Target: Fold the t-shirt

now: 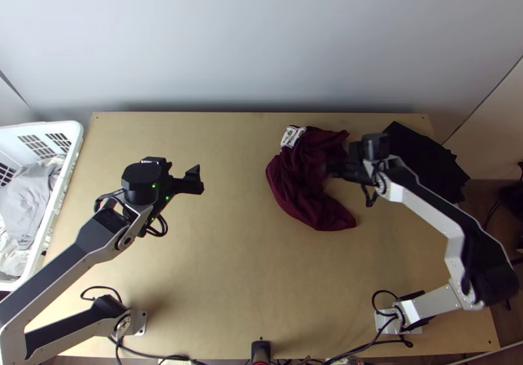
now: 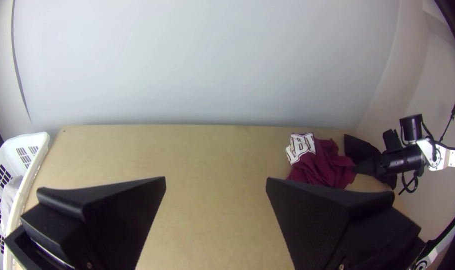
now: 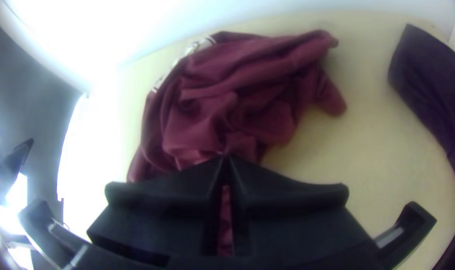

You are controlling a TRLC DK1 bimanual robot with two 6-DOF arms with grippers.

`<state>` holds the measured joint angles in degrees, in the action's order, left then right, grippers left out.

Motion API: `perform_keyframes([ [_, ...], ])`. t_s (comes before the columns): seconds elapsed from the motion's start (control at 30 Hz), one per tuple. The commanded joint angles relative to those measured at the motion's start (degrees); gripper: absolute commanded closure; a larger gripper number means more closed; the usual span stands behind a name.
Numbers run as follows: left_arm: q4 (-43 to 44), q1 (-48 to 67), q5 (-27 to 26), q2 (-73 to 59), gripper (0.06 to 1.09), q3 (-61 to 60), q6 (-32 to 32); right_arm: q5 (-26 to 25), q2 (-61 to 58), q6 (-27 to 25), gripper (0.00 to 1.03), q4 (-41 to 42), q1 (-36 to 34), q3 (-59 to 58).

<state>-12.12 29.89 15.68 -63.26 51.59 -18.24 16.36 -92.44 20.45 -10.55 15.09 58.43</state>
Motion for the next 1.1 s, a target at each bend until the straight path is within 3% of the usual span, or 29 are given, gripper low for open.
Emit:
perform_keyframes([
  [0.0,-0.19,0.96,-0.04,-0.1,0.11,-0.44,-0.04,-0.28,7.89,-2.17,1.0,-8.17,-2.08,5.99],
  [0.37,-0.19,5.79,0.05,-4.32,0.11,2.55,-0.22,-1.77,8.6,-1.9,1.0,-26.72,0.02,35.43],
  [0.53,-0.71,7.82,-0.04,-4.67,0.11,2.72,0.84,-3.35,7.63,-0.58,1.0,-27.95,0.2,43.34],
  [0.67,-0.01,14.23,0.05,-6.52,0.11,1.84,2.68,-4.49,3.94,3.2,1.0,-30.5,0.64,56.17],
  [0.8,0.52,19.86,-1.27,-10.91,0.11,3.87,1.98,-8.1,-0.98,3.11,1.0,-32.96,1.96,68.13],
  [0.9,1.48,23.2,-4.17,-17.33,0.11,8.26,-0.48,-8.71,-2.57,3.11,1.0,-33.66,2.05,69.97],
  [1.07,1.66,30.67,-4.26,-30.87,0.11,17.14,-2.06,-9.68,-1.86,4.6,1.0,-34.01,1.69,66.28],
])
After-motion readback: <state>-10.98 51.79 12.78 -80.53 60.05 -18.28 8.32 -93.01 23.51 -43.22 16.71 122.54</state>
